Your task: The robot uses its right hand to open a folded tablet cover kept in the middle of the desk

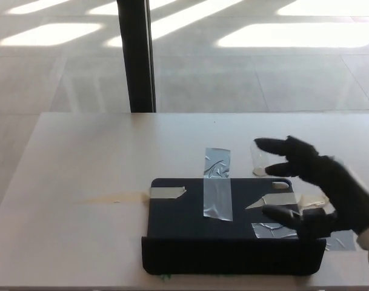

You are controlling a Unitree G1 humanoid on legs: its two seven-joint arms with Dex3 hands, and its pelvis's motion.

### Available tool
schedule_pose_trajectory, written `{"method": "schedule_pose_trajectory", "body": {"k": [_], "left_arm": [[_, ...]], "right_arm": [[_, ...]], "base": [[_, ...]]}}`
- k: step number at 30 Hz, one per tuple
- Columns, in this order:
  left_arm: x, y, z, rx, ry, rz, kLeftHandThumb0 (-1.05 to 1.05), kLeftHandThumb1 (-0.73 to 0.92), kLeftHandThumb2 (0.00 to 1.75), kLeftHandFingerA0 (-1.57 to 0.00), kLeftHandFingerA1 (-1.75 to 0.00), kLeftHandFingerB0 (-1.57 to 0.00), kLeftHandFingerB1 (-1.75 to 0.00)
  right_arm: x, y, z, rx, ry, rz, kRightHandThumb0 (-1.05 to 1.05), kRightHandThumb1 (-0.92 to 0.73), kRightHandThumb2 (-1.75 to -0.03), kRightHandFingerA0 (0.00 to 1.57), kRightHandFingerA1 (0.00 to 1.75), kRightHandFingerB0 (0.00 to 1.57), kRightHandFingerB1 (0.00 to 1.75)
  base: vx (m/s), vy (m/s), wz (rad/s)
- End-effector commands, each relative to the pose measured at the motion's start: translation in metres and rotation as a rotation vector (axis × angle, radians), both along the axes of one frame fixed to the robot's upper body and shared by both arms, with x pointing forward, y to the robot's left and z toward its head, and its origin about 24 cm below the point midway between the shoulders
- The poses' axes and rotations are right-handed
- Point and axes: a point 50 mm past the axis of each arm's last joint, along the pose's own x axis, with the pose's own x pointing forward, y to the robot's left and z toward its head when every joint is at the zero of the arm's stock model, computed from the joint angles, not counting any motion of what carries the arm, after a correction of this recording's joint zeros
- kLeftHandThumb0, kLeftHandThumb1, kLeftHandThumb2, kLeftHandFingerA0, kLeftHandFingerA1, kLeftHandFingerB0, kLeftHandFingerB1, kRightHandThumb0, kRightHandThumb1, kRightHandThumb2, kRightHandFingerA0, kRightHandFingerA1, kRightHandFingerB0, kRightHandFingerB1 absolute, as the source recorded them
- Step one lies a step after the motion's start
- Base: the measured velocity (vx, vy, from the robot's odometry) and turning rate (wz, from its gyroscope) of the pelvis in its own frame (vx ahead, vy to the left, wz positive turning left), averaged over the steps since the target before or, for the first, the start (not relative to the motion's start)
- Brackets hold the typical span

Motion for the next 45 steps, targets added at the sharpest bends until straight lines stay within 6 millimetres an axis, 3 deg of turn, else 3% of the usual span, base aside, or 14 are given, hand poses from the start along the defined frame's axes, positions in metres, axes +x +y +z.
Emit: {"method": "schedule_pose_trajectory", "body": {"k": [1, 3, 4, 13, 17, 20, 21, 23, 30, 34, 39, 40, 43, 45], "left_arm": [[0.003, 0.013, 0.015, 0.054, -0.045, 0.019, -0.60, 0.43, 0.57, -0.68, -0.83, -0.64, -0.72], [0.004, 0.013, 0.015, 0.051, -0.055, 0.024, -0.58, 0.43, 0.57, -0.67, -0.84, -0.59, -0.70], [0.005, 0.014, 0.016, 0.052, -0.059, 0.026, -0.57, 0.43, 0.57, -0.68, -0.84, -0.61, -0.70], [0.006, 0.016, 0.019, 0.059, -0.062, 0.004, -0.59, 0.43, 0.57, -0.64, -0.82, -0.58, -0.68], [0.008, 0.017, 0.020, 0.060, -0.074, 0.010, -0.57, 0.42, 0.57, -0.64, -0.82, -0.65, -0.71], [0.010, 0.016, 0.020, 0.056, -0.081, 0.016, -0.56, 0.42, 0.57, -0.66, -0.83, -0.64, -0.71], [0.010, 0.016, 0.020, 0.056, -0.081, 0.015, -0.56, 0.41, 0.58, -0.66, -0.82, -0.60, -0.68], [0.010, 0.017, 0.021, 0.057, -0.074, 0.006, -0.57, 0.42, 0.59, -0.64, -0.81, -0.60, -0.68], [0.014, 0.017, 0.022, 0.068, -0.067, -0.015, -0.56, 0.43, 0.57, -0.64, -0.81, -0.65, -0.69], [0.016, 0.020, 0.026, 0.081, -0.077, -0.014, -0.57, 0.43, 0.56, -0.70, -0.83, -0.70, -0.72], [0.017, 0.021, 0.027, 0.085, -0.078, -0.010, -0.56, 0.43, 0.56, -0.68, -0.83, -0.65, -0.70], [0.017, 0.021, 0.028, 0.082, -0.083, -0.008, -0.56, 0.43, 0.57, -0.68, -0.83, -0.65, -0.70], [0.016, 0.021, 0.028, 0.082, -0.077, -0.006, -0.58, 0.42, 0.57, -0.68, -0.81, -0.65, -0.69], [0.015, 0.022, 0.028, 0.080, -0.080, 0.004, -0.56, 0.41, 0.57, -0.67, -0.81, -0.66, -0.70]], "right_arm": [[0.005, 0.011, -0.024, -0.480, 0.197, 0.178, -0.74, -0.55, -0.57, 0.49, 0.50, 0.30, 0.31], [0.003, 0.015, -0.027, -0.528, 0.207, 0.206, -0.87, -0.48, -0.86, 0.52, 0.70, 0.28, 0.42], [0.002, 0.020, -0.030, -0.541, 0.224, 0.228, -0.78, -0.55, -0.57, 0.46, 0.57, 0.36, 0.33], [-0.020, 0.029, -0.065, -0.775, 0.305, 0.340, -0.76, -0.59, -0.59, 0.44, 0.51, 0.32, 0.34], [-0.023, 0.028, -0.075, -0.888, 0.311, 0.360, -0.90, -0.52, -0.91, 0.57, 0.82, 0.22, 0.45], [-0.022, 0.027, -0.076, -0.925, 0.304, 0.354, -0.80, -0.59, -0.58, 0.56, 0.84, 0.29, 0.34], [-0.022, 0.026, -0.077, -0.932, 0.315, 0.343, -0.80, -0.59, -0.59, 0.60, 1.30, 0.29, 0.36], [-0.022, 0.026, -0.080, -0.937, 0.331, 0.327, -0.81, -0.59, -0.59, 0.60, 1.36, 0.28, 0.35], [-0.023, 0.025, -0.087, -0.912, 0.351, 0.257, -0.78, -0.60, -0.59, 0.68, 1.29, 0.28, 0.36], [-0.040, 0.025, -0.096, -0.621, 0.456, 0.187, -0.79, -0.66, -0.60, 0.34, 0.47, 0.24, 0.36], [-0.063, 0.024, -0.103, -0.368, 0.587, 0.093, -0.80, -0.53, -0.91, 0.27, 0.52, 0.15, 0.42], [-0.069, 0.023, -0.104, -0.288, 0.634, 0.069, -0.77, -0.64, -0.60, 0.36, 0.44, 0.26, 0.32], [-0.095, 0.018, -0.116, -0.046, 0.742, -0.023, -0.81, -0.51, -0.90, 0.34, 0.54, 0.25, 0.45], [-0.105, 0.016, -0.121, 0.074, 0.825, -0.061, -0.82, -0.62, -0.59, 0.46, 0.57, 0.30, 0.33]], "base": [[0.00, 0.000, 0.00], [0.00, 0.000, 0.00], [0.00, 0.000, 0.00], [0.00, 0.000, 0.00], [0.00, 0.000, 0.00], [0.00, 0.000, 0.00], [0.00, 0.000, 0.00], [0.00, 0.000, 0.00], [0.00, 0.000, 0.00], [0.00, 0.000, 0.00], [0.00, 0.000, 0.00], [0.00, 0.000, 0.00], [0.00, 0.000, 0.00], [0.00, 0.000, 0.00]]}}
